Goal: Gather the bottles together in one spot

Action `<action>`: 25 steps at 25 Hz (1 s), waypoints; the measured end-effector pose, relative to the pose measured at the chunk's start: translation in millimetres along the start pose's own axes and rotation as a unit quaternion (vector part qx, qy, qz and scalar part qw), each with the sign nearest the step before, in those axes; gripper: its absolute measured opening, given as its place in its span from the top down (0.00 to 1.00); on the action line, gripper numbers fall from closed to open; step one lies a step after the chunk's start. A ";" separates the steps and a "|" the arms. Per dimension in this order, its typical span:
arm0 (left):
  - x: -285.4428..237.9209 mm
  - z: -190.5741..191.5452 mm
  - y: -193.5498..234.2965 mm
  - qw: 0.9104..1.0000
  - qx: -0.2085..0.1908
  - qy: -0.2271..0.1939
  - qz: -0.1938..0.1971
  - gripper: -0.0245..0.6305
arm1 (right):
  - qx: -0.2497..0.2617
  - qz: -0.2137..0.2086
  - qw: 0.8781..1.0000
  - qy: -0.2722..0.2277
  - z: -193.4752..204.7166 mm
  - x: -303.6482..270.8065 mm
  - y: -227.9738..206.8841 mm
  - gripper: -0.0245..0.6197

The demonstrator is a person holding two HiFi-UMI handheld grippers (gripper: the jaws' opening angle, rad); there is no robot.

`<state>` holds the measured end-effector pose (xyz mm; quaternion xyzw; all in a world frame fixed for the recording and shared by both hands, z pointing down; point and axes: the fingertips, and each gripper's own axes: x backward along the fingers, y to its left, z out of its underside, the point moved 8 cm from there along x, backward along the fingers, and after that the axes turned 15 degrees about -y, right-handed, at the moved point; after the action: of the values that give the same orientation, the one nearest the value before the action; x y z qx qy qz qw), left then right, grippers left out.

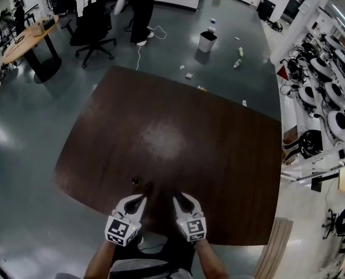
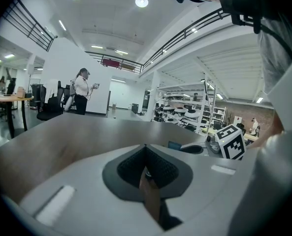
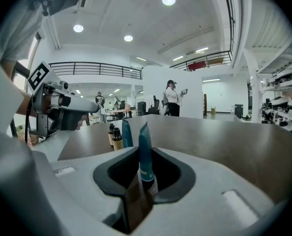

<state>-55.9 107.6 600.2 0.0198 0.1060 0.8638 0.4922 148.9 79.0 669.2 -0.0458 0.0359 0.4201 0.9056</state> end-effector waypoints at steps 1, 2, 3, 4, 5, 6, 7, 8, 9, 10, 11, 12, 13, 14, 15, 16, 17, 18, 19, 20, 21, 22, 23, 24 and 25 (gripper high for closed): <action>0.4 0.2 -0.7 1.000 0.000 0.000 0.000 0.96 | -0.001 0.000 1.000 0.000 -0.1 0.6 0.1 0.83; 0.7 0.5 -1.1 1.000 0.000 0.000 0.000 0.96 | -0.002 -0.001 1.000 0.000 -0.2 1.3 0.3 0.83; 0.9 0.7 -1.1 1.000 -0.001 0.000 0.000 0.96 | -0.003 -0.002 1.000 0.000 -0.3 1.7 0.9 0.83; 1.3 0.7 -0.9 1.000 -0.001 0.000 0.000 0.96 | -0.003 -0.002 1.000 0.000 -0.3 2.0 1.5 0.83; 1.6 0.7 -0.5 1.000 -0.001 0.000 0.000 0.96 | -0.003 -0.001 1.000 0.000 0.1 2.3 2.1 0.83; 2.1 0.8 0.2 1.000 0.000 0.000 0.000 0.96 | -0.003 0.001 1.000 0.000 0.7 2.3 2.5 0.83; 2.6 1.0 1.1 1.000 -0.001 0.000 0.000 0.96 | -0.003 0.002 1.000 -0.001 1.3 1.8 3.1 0.83; 3.4 1.2 1.9 1.000 -0.001 0.000 -0.001 0.96 | -0.003 0.003 1.000 -0.001 1.7 1.1 3.8 0.83; 4.3 1.5 2.3 1.000 -0.001 0.000 -0.001 0.96 | -0.004 0.004 1.000 -0.002 2.1 0.8 4.3 0.83; 5.2 2.0 2.3 1.000 -0.001 0.000 -0.001 0.96 | -0.004 0.005 1.000 -0.003 2.7 1.0 4.6 0.83; 5.9 2.4 2.1 1.000 -0.001 0.000 -0.001 0.96 | -0.005 0.005 1.000 -0.004 3.2 1.4 4.5 0.83; 6.4 2.4 2.2 1.000 -0.001 0.000 -0.001 0.96 | -0.004 0.005 1.000 -0.003 3.8 1.6 4.4 0.83; 6.9 2.3 2.7 1.000 -0.002 0.000 -0.001 0.96 | -0.004 0.005 1.000 -0.001 4.8 1.2 4.6 0.83; 7.3 2.4 3.4 1.000 -0.002 0.000 -0.001 0.96 | -0.005 0.004 1.000 0.000 5.9 0.5 5.0 0.82; 7.5 2.8 3.8 1.000 -0.002 0.000 -0.001 0.96 | -0.007 0.002 1.000 0.001 7.0 0.1 5.4 0.79; 7.6 3.3 3.8 1.000 -0.002 0.001 -0.001 0.96 | -0.009 0.002 1.000 0.001 7.6 0.2 5.7 0.76; 7.6 3.7 3.7 1.000 -0.001 0.001 -0.001 0.96 | -0.010 0.003 1.000 0.000 7.7 0.6 6.0 0.75; 7.9 3.7 3.5 1.000 -0.001 0.002 -0.001 0.96 | -0.012 0.005 1.000 -0.002 7.4 1.1 6.4 0.72; 8.3 3.3 3.3 1.000 -0.001 0.002 -0.001 0.96 | -0.014 0.007 1.000 -0.004 7.1 1.6 7.1 0.69; 8.8 3.0 2.8 1.000 -0.001 0.001 -0.001 0.96 | -0.016 0.008 1.000 -0.005 6.9 2.1 7.8 0.66; 9.2 3.2 1.9 1.000 -0.001 0.001 -0.001 0.96 | -0.017 0.008 1.000 -0.005 7.0 3.0 8.3 0.65; 9.4 3.8 0.9 1.000 -0.001 0.002 -0.001 0.96 | -0.016 0.008 1.000 -0.005 7.2 4.0 8.3 0.65; 9.3 4.3 0.1 1.000 -0.001 0.002 -0.001 0.96 | -0.015 0.008 1.000 -0.004 6.9 4.7 8.0 0.65; 8.9 4.1 0.0 1.000 -0.002 0.002 0.000 0.96 | -0.014 0.009 1.000 -0.005 5.8 4.8 7.7 0.65; 8.7 2.9 0.4 1.000 -0.002 0.002 0.000 0.96 | -0.014 0.011 1.000 -0.006 3.9 4.7 7.4 0.65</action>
<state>-60.3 115.3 602.5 0.0174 0.1050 0.8640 0.4921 146.4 87.7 672.2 -0.0555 0.0254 0.4311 0.9002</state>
